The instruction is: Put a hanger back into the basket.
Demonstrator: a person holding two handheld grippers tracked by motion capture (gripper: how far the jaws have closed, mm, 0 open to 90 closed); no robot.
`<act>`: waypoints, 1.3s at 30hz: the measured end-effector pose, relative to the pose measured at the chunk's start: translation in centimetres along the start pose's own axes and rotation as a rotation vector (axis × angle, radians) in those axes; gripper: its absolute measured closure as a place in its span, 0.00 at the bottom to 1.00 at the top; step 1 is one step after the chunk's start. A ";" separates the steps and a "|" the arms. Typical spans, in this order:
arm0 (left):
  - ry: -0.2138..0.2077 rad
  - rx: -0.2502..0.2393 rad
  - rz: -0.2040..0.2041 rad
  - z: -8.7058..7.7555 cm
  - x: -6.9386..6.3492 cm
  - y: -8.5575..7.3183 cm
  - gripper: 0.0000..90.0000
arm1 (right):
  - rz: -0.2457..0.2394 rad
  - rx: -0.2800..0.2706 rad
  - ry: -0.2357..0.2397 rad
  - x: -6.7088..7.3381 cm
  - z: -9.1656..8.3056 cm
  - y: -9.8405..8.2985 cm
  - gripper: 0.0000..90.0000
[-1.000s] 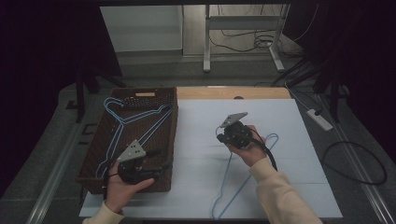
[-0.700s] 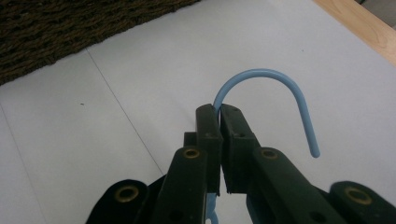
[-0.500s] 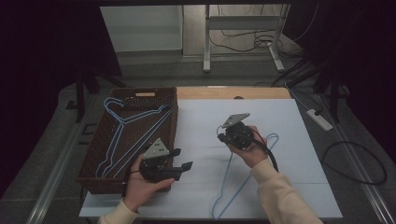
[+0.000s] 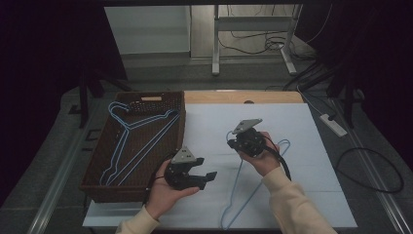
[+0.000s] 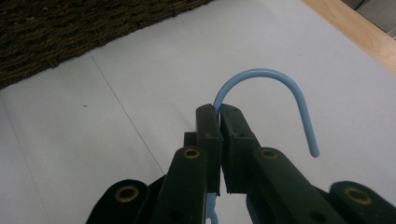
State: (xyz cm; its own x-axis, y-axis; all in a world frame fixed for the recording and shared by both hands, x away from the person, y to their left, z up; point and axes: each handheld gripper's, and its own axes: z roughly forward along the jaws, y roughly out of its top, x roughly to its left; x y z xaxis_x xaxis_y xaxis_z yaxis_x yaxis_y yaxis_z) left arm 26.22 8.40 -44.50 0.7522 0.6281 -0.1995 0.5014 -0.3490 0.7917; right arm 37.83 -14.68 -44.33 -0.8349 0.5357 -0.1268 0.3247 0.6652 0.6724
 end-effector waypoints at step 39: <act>-0.069 0.165 -0.094 10.4 -2.5 -0.3 0.47 | 0.008 -0.044 -0.013 0.4 -1.3 -0.3 0.97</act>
State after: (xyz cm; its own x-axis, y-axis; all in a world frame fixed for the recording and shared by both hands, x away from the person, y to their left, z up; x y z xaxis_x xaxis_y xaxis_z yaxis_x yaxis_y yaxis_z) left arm 28.56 -0.28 -50.25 0.7234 0.6161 -0.3117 0.6299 -0.4040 0.6634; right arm 36.86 -15.34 -43.68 -0.8264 0.5477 -0.1308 0.3108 0.6374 0.7050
